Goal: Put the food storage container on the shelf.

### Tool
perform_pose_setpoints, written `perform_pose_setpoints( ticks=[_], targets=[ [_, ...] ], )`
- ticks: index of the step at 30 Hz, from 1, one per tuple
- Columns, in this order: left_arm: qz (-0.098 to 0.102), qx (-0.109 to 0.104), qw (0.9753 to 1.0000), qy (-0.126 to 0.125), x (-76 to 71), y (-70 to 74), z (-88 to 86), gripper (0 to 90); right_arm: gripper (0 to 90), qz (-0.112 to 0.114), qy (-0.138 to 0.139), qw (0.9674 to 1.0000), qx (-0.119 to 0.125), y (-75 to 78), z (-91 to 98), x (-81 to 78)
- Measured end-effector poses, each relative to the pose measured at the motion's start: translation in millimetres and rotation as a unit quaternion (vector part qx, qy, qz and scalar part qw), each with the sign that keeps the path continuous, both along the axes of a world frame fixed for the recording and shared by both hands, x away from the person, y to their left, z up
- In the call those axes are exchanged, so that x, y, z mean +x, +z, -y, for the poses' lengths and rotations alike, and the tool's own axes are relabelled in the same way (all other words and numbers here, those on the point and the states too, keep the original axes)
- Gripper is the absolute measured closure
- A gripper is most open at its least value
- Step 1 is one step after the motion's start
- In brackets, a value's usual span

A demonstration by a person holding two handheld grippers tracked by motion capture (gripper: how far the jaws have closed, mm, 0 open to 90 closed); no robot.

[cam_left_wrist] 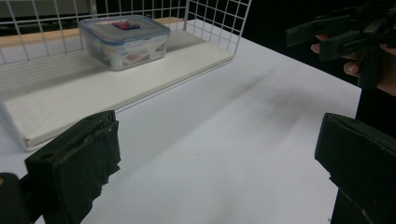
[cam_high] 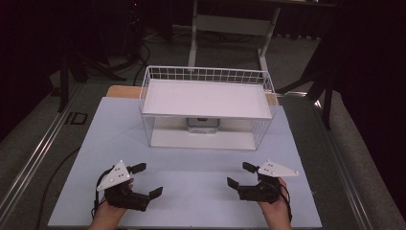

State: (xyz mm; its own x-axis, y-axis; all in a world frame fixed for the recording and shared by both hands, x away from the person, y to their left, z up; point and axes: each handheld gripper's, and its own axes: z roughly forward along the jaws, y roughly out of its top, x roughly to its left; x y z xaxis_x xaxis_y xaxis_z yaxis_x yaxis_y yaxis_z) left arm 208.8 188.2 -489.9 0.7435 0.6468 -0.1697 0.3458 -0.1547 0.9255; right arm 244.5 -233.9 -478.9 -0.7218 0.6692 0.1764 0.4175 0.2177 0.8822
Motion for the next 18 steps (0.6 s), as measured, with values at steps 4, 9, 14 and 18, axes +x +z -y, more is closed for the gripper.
perform_pose_setpoints(
  ticks=[4,9,14,18],
  targets=[
    [0.005,-0.007,1.0000,-0.004,-2.4,-0.8,-3.6,1.0,15.4,0.004,0.007,1.0000,-0.004,-1.9,10.1,-3.0],
    [0.011,-0.001,0.9999,-0.004,-3.0,-1.9,-5.8,1.0,14.7,0.004,0.006,0.9999,-0.009,-5.2,18.3,-4.2],
    [0.021,0.001,0.9998,-0.001,-2.5,-5.0,-11.3,1.0,14.7,0.006,0.000,1.0000,-0.004,-10.4,24.9,-2.2],
    [0.015,0.010,0.9998,0.007,-0.3,-8.4,-14.3,1.0,14.7,0.004,0.000,0.9999,-0.015,-14.8,25.2,0.0]
  ],
)
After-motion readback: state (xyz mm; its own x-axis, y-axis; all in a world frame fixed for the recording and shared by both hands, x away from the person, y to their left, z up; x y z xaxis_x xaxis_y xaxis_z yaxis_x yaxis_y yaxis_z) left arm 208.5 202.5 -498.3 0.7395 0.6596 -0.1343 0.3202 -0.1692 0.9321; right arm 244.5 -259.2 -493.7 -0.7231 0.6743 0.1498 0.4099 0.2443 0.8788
